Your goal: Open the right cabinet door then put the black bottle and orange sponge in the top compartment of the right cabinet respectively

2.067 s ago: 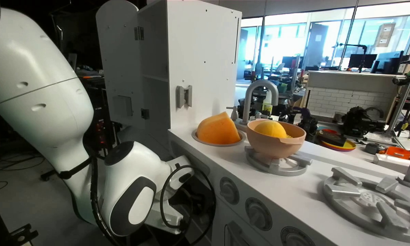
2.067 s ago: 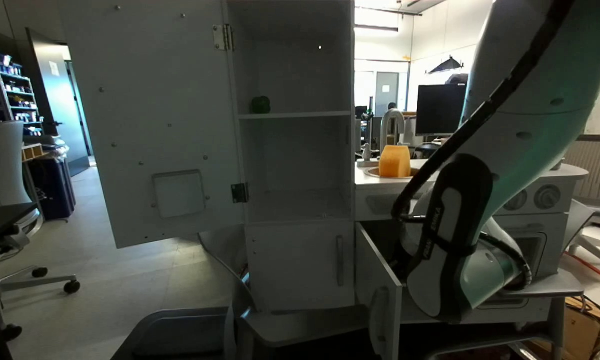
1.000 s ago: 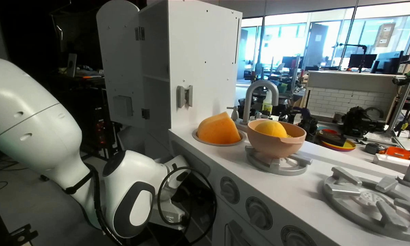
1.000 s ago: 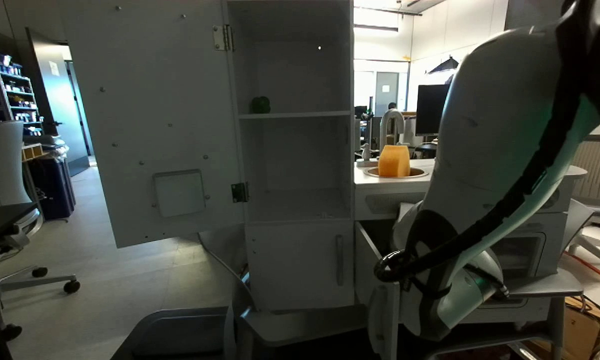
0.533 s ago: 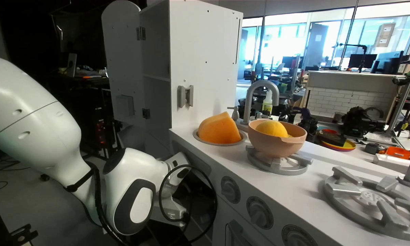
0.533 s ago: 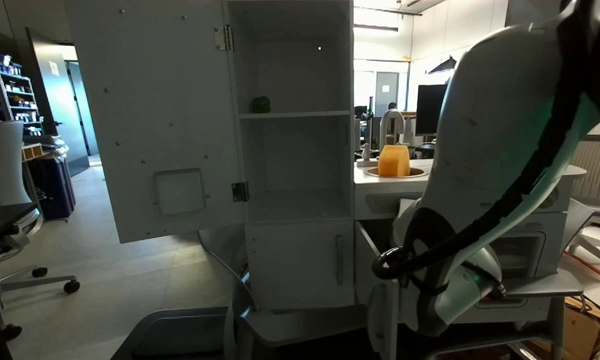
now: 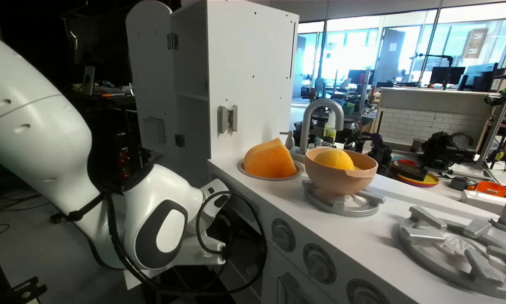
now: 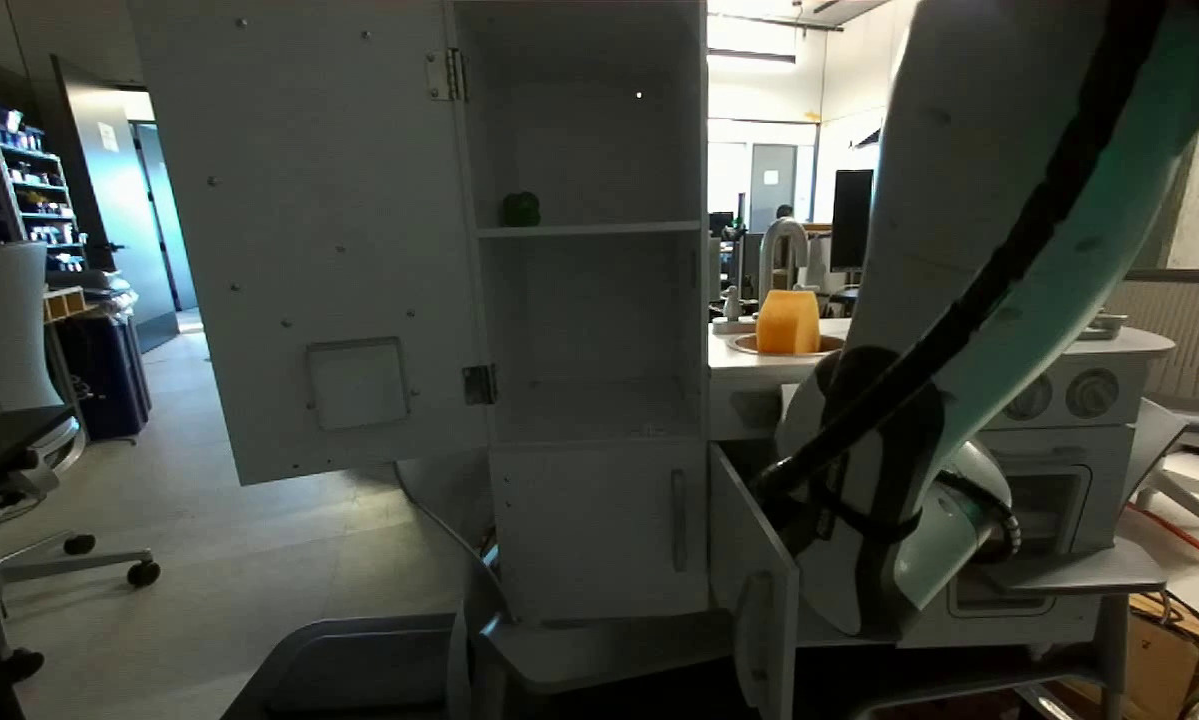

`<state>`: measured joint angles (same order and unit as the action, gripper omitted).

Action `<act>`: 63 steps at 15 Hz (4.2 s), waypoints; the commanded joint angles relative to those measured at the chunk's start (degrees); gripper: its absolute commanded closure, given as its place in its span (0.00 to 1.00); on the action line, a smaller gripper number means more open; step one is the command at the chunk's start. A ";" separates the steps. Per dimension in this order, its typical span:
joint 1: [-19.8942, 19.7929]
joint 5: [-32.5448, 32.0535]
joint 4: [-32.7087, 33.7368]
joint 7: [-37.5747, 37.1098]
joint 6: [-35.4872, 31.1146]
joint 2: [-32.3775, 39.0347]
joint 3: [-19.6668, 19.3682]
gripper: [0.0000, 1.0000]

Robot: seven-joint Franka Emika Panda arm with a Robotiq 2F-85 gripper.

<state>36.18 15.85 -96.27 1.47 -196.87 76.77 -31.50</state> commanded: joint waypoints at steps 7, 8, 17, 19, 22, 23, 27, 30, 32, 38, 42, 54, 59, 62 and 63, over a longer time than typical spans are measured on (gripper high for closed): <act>0.51 -19.23 -25.24 8.94 18.00 -29.58 1.91 0.00; 1.23 -21.36 -27.27 9.11 20.91 -32.77 0.76 0.00; -6.05 -33.46 -29.75 9.92 41.71 -61.83 1.85 0.00; -13.50 -31.60 -25.68 10.52 47.89 -65.65 9.06 0.00; -23.38 -24.93 -18.49 9.32 53.75 -64.85 18.71 0.00; -25.74 -23.52 -16.39 8.35 54.45 -62.76 20.58 0.00; -30.36 -20.54 -8.55 0.56 58.97 -54.13 25.64 0.00; -31.60 -17.48 -1.30 -5.45 62.11 -47.45 27.75 0.00; -31.88 -16.07 3.60 -8.96 63.28 -44.19 28.37 0.00; -33.27 -14.15 13.75 -13.99 64.76 -39.07 27.87 0.00; -34.03 -14.51 17.83 -16.56 66.00 -35.17 27.29 0.00; -34.02 -14.09 26.10 -22.19 68.21 -27.80 27.17 0.00; -33.29 -14.58 27.16 -23.31 68.53 -26.57 26.89 0.00; -33.19 -14.67 27.60 -23.38 68.67 -25.73 26.84 0.00; -33.58 -14.52 27.66 -22.91 68.15 -25.05 26.95 0.00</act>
<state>2.71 0.59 -71.59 -21.17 -130.95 49.72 -4.42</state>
